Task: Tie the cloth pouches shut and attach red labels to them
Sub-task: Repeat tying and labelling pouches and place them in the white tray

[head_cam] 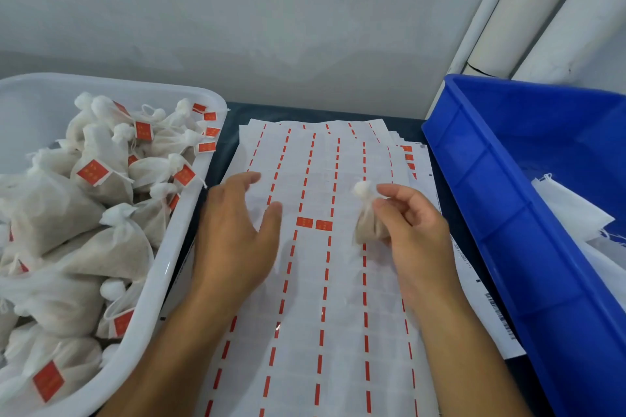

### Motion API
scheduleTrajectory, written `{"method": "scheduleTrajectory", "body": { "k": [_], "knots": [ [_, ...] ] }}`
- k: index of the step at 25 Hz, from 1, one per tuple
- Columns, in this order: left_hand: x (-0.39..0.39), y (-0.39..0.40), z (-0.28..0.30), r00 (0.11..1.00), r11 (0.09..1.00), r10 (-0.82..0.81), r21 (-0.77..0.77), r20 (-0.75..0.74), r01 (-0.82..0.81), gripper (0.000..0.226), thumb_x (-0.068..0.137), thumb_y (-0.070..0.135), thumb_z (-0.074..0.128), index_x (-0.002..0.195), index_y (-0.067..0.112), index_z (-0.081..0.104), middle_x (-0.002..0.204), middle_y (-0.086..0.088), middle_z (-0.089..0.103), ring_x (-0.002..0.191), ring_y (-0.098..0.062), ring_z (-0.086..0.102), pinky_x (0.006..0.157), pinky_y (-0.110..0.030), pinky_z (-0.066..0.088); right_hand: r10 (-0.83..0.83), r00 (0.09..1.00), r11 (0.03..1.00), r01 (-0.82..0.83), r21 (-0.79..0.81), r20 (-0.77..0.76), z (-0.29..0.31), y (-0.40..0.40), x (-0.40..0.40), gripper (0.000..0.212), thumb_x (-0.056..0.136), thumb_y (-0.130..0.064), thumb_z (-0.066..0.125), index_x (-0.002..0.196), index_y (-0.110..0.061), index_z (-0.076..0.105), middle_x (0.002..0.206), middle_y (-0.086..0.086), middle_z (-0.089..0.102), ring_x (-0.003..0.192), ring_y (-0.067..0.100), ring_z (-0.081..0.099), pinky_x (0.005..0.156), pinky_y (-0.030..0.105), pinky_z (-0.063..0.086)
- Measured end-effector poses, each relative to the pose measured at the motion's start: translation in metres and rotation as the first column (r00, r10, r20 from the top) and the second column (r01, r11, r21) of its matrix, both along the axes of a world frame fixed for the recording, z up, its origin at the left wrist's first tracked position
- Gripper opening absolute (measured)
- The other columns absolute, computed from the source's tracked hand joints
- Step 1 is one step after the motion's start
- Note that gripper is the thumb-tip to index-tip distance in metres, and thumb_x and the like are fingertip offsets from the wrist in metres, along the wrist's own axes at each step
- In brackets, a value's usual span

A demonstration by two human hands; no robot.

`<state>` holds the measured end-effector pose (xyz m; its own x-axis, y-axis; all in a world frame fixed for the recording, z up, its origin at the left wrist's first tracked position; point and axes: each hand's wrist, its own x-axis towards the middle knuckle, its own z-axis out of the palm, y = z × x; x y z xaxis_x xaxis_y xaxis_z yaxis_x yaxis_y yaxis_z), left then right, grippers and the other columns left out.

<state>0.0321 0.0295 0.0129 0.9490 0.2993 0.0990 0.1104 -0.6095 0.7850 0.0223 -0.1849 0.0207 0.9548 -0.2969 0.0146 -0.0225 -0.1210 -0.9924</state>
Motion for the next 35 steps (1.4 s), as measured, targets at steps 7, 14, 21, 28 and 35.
{"method": "scheduleTrajectory", "body": {
  "k": [7,14,21,28,35],
  "knots": [
    [-0.010,0.012,0.001,0.985,0.969,-0.015,0.239,-0.173,0.056,0.066,0.092,0.051,0.068,0.149,0.039,0.036,0.154,0.005,0.047,0.136,-0.024,0.053,0.108,-0.047,0.046,-0.087,0.993,0.969,0.104,-0.225,0.085,-0.002,-0.005,0.004,0.014,0.094,-0.031,0.072,0.098,-0.042,0.064,0.093,-0.040,0.062,0.095,-0.020,0.057,0.058,0.007,0.046],
    [-0.011,0.007,0.010,0.991,0.980,-0.029,0.193,-0.130,0.054,0.078,0.078,0.046,0.085,0.142,0.046,0.040,0.151,0.004,0.045,0.130,-0.025,0.055,0.106,-0.046,0.047,-0.065,0.996,0.956,0.081,-0.282,0.067,0.006,-0.018,0.012,0.018,0.095,-0.027,0.069,0.103,-0.043,0.065,0.092,-0.032,0.064,0.093,-0.019,0.056,0.069,0.015,0.049],
    [-0.011,0.000,0.024,0.931,0.978,-0.103,-0.206,-0.351,0.030,0.081,0.079,0.051,0.082,0.143,0.044,0.034,0.119,0.017,0.053,0.095,-0.018,0.071,0.070,-0.037,0.060,-0.059,0.995,0.903,0.089,-0.420,0.084,0.013,-0.015,0.027,0.017,0.100,-0.026,0.064,0.114,-0.035,0.062,0.100,-0.021,0.064,0.085,-0.009,0.062,0.064,0.003,0.039],
    [-0.005,-0.002,0.017,0.934,0.802,-0.194,-0.596,-0.299,-0.025,0.010,0.093,0.040,0.073,0.100,0.038,0.066,0.092,0.012,0.077,0.074,-0.015,0.077,0.048,-0.026,0.056,-0.015,0.997,0.852,0.052,-0.521,0.075,0.006,-0.012,0.025,0.020,0.096,-0.039,0.068,0.114,-0.039,0.058,0.111,-0.019,0.059,0.091,0.000,0.059,0.071,0.007,0.039],
    [-0.010,-0.011,0.019,0.787,0.591,-0.435,-0.798,-0.437,-0.116,0.019,0.088,0.041,0.076,0.102,0.039,0.063,0.084,-0.001,0.079,0.075,-0.030,0.078,0.061,-0.047,0.063,-0.099,0.994,0.891,0.110,-0.440,0.049,-0.015,-0.009,0.023,0.013,0.096,-0.044,0.068,0.106,-0.038,0.062,0.102,-0.021,0.066,0.086,-0.001,0.063,0.069,0.009,0.043]
  ]
}}
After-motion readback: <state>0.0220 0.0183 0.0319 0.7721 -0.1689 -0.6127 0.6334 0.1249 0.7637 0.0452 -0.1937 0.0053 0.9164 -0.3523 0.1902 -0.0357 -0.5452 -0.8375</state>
